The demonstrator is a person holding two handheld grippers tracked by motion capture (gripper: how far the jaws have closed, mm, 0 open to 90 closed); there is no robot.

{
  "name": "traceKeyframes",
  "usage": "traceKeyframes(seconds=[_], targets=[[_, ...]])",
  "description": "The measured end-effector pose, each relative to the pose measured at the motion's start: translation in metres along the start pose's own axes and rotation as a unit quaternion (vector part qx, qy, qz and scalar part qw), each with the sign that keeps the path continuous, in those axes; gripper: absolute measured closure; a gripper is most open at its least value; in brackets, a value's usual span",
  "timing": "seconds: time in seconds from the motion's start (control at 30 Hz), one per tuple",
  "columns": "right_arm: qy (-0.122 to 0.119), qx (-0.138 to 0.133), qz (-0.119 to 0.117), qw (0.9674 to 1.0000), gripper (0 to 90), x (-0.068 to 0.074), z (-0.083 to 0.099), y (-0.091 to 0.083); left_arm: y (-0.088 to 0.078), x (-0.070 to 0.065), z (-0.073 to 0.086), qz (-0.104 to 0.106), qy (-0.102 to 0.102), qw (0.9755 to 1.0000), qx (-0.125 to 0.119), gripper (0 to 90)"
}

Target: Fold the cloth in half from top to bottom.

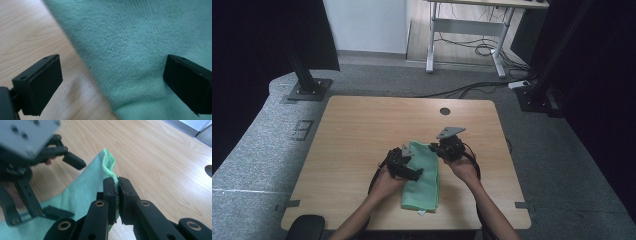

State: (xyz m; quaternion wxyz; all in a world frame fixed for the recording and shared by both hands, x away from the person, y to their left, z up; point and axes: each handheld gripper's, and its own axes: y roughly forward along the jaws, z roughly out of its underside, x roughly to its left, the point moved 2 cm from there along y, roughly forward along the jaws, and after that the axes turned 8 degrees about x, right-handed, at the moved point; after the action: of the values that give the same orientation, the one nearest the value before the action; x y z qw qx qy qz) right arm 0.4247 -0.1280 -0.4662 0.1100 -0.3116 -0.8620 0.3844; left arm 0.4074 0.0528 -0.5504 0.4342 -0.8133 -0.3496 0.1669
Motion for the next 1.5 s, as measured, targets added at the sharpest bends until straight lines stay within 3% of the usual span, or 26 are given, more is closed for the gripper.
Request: traceKeyframes(seconds=[0.1, 0.2, 0.3, 0.4, 0.57, 0.67, 0.8, 0.97, 1.13, 1.23, 1.37, 1.5], targets=[[0.004, 0.002, -0.001, 1.0, 84.5, -0.002, 0.001, 0.003, 0.011, 0.0, -0.001, -0.02, -0.001, 0.9997, 0.013, 1.8], [0.001, 0.002, -0.004, 1.0, 84.5, 0.0, 0.004, 0.004, 0.014, 0.002, -0.001, -0.013, -0.013, 0.9997, 0.016, 0.4], [-0.002, -0.004, -0.006, 1.0, 84.5, 0.002, 0.006, 0.001, 0.008, 0.001, -0.001, -0.023, 0.0, 0.9996, 0.015, 0.2], [-0.004, -0.012, -0.01, 0.9999, 84.5, 0.004, 0.011, -0.006, -0.002, 0.001, 0.003, -0.019, 0.002, 0.9997, 0.013, 0.6], [-0.01, -0.025, -0.02, 0.9994, 84.5, 0.011, 0.018, -0.018, -0.004, 0.005, 0.014, -0.033, 0.002, 0.999, 0.03, 1.1], [-0.018, -0.031, -0.029, 0.9989, 84.5, 0.02, 0.021, -0.024, 0.0, 0.009, 0.016, -0.019, -0.016, 0.9993, 0.027, 0.7], [-0.034, -0.031, -0.042, 0.998, 84.4, 0.035, 0.028, -0.03, -0.003, 0.008, 0.016, -0.022, -0.012, 0.9994, 0.026, 0.6], [-0.045, -0.028, -0.058, 0.9969, 84.4, 0.05, 0.041, -0.035, -0.017, 0.01, 0.02, -0.011, -0.005, 0.9996, 0.026, 1.4], [-0.04, -0.023, -0.078, 0.9959, 84.3, 0.06, 0.055, -0.033, -0.015, 0.011, 0.032, -0.01, 0.003, 0.9991, 0.041, 1.7], [-0.038, -0.018, -0.089, 0.9951, 84.3, 0.067, 0.064, -0.031, -0.012, 0.013, 0.034, 0.001, -0.016, 0.9993, 0.034, 1.0], [-0.033, -0.009, -0.108, 0.9936, 84.3, 0.075, 0.077, -0.03, -0.011, 0.013, 0.034, -0.004, -0.018, 0.9993, 0.031, 0.7], [-0.028, 0.007, -0.122, 0.9921, 84.2, 0.084, 0.091, -0.024, -0.012, 0.014, 0.036, 0.005, -0.023, 0.9994, 0.027, 1.0]])
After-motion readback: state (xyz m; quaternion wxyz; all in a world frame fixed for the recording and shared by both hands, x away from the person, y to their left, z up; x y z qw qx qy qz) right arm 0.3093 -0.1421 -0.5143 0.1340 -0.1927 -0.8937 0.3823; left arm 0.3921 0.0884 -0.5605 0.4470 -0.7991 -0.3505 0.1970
